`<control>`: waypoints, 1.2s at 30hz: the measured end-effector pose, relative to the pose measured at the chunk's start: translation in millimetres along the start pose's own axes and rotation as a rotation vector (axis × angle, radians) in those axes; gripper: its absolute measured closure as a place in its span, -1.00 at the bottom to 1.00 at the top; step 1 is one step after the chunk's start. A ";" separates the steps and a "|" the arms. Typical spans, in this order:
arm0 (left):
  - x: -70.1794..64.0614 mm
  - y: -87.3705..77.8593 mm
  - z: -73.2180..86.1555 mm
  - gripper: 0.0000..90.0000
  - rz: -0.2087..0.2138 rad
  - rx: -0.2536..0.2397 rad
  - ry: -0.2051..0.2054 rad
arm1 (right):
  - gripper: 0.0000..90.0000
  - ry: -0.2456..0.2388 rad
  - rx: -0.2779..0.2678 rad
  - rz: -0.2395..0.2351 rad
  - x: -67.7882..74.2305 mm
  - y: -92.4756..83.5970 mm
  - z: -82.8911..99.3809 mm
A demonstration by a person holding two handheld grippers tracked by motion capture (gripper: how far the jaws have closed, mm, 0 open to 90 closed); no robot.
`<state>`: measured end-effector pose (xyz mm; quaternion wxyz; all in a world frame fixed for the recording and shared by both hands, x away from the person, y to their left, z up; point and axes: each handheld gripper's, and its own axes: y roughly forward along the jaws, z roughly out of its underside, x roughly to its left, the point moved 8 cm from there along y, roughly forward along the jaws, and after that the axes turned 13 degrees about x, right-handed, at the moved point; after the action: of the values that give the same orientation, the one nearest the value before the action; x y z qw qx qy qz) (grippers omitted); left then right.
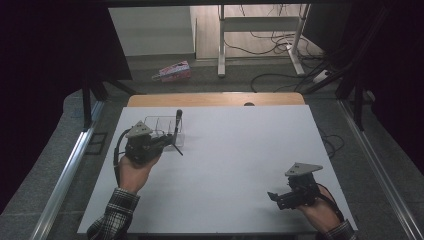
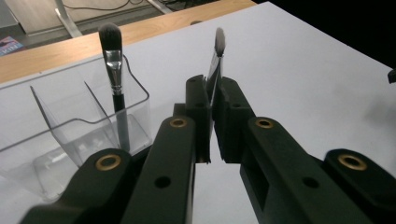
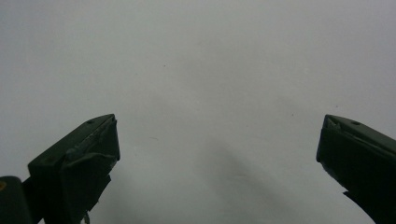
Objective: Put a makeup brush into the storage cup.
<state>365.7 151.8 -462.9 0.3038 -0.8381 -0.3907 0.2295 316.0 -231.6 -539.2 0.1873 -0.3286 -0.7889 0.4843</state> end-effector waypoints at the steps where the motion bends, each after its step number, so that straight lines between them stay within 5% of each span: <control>1: 0.7 -0.5 -1.1 0.89 -0.005 0.002 0.003 | -1.00 0.002 0.004 -0.002 0.4 0.2 1.0; 36: 31.4 -14.8 -46.8 0.89 -0.101 -0.031 -0.011 | -1.00 0.025 0.007 -0.027 1.3 -4.9 15.8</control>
<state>405.6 168.9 -424.1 0.2999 -0.8206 -0.4377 0.2123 303.7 -242.3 -542.2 0.2050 -0.3233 -0.7890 0.4805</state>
